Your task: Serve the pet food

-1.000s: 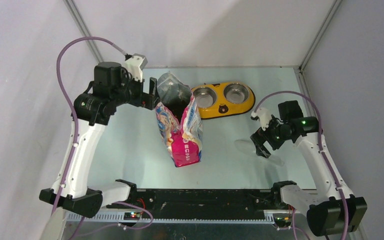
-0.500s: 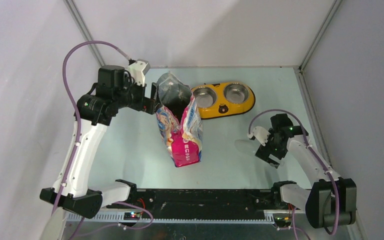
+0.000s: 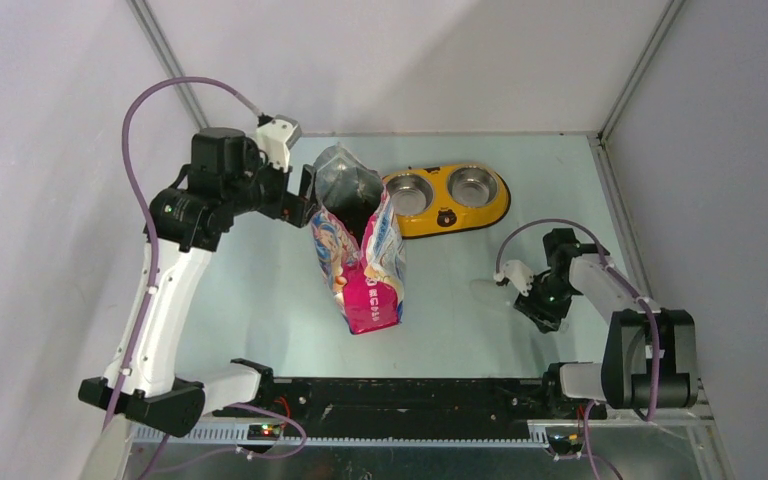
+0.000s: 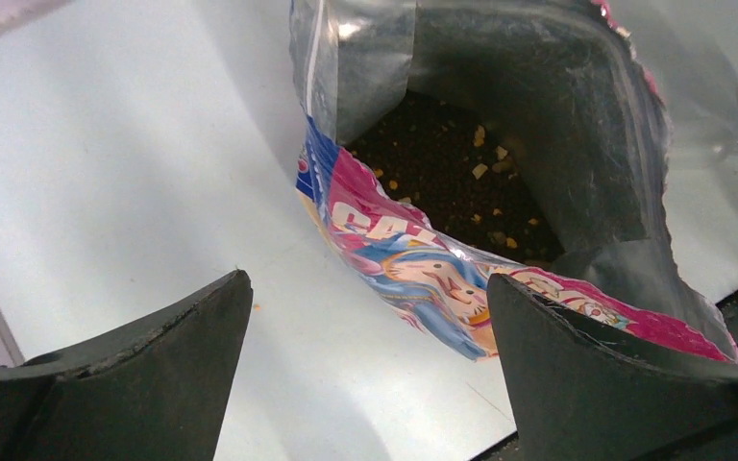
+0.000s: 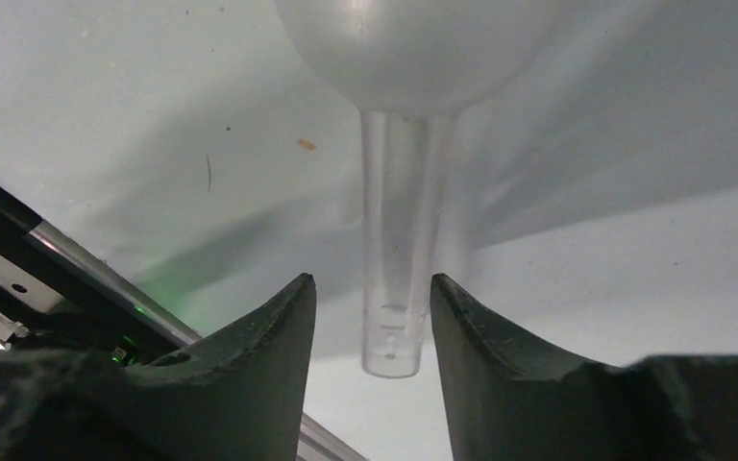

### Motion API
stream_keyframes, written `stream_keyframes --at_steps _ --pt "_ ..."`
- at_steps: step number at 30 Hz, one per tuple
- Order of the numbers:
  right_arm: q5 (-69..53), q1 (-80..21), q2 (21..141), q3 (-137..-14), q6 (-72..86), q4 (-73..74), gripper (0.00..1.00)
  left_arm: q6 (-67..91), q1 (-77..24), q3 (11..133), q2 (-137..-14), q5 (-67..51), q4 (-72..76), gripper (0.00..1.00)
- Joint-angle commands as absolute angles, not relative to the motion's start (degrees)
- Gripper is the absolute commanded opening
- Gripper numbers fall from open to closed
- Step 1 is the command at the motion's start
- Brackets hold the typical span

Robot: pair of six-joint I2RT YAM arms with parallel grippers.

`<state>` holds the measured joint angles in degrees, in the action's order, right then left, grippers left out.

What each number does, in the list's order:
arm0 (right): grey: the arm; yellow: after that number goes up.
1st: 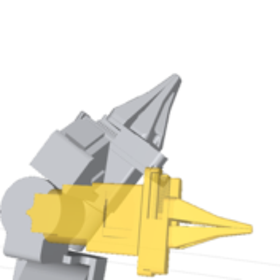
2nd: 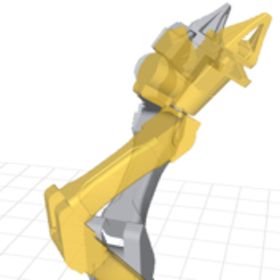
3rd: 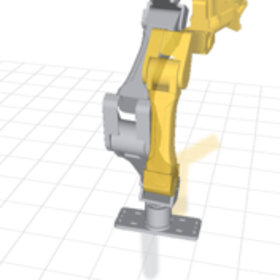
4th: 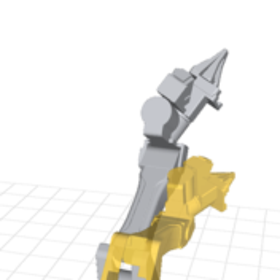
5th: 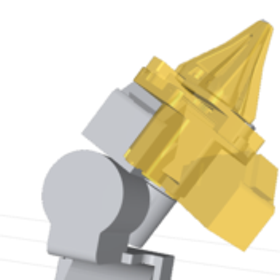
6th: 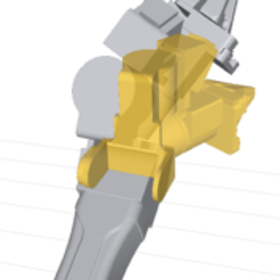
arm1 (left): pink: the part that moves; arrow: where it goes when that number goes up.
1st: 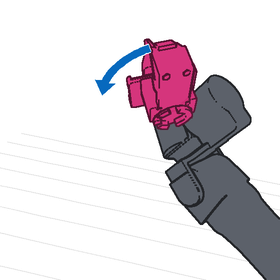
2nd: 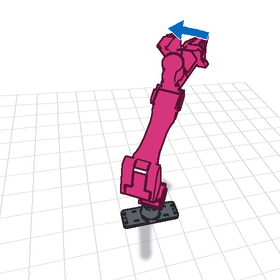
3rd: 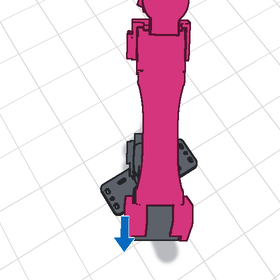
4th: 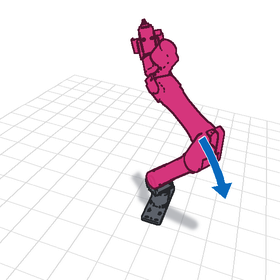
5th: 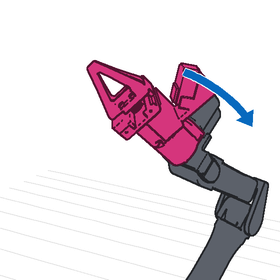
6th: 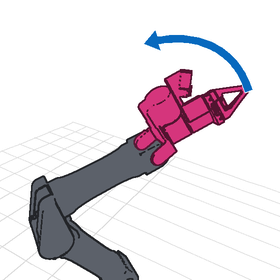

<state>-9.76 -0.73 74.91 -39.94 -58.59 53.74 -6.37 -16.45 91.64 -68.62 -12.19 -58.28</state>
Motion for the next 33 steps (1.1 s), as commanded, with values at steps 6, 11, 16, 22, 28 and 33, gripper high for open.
stream_keyframes --at_steps 6,11,16,22,28,33 --pt "-10.0 -0.8 79.2 -40.7 -56.6 45.7 0.39 -12.4 -16.0 98.0 -67.8 -13.1 -55.8 0.97" --pt "-9.6 -1.9 79.2 -39.6 -55.4 43.4 0.38 -12.2 -16.0 98.9 -68.3 -13.2 -55.7 0.96" --pt "-7.8 -3.0 79.1 -37.0 -55.0 40.3 0.38 -11.9 -16.0 99.6 -68.6 -13.9 -55.6 0.95" --pt "-8.4 -3.9 77.7 -37.8 -54.1 41.2 0.05 -12.3 -16.0 100.7 -68.7 -15.4 -55.5 0.95" --pt "-15.9 -5.0 71.2 -48.5 -48.1 54.1 0.00 -16.1 -16.2 98.6 -65.4 -18.7 -52.2 0.93" --pt "-29.8 -7.0 68.7 -68.3 -35.1 64.2 0.00 -28.3 -22.4 90.0 -57.8 -20.5 -43.2 0.92"
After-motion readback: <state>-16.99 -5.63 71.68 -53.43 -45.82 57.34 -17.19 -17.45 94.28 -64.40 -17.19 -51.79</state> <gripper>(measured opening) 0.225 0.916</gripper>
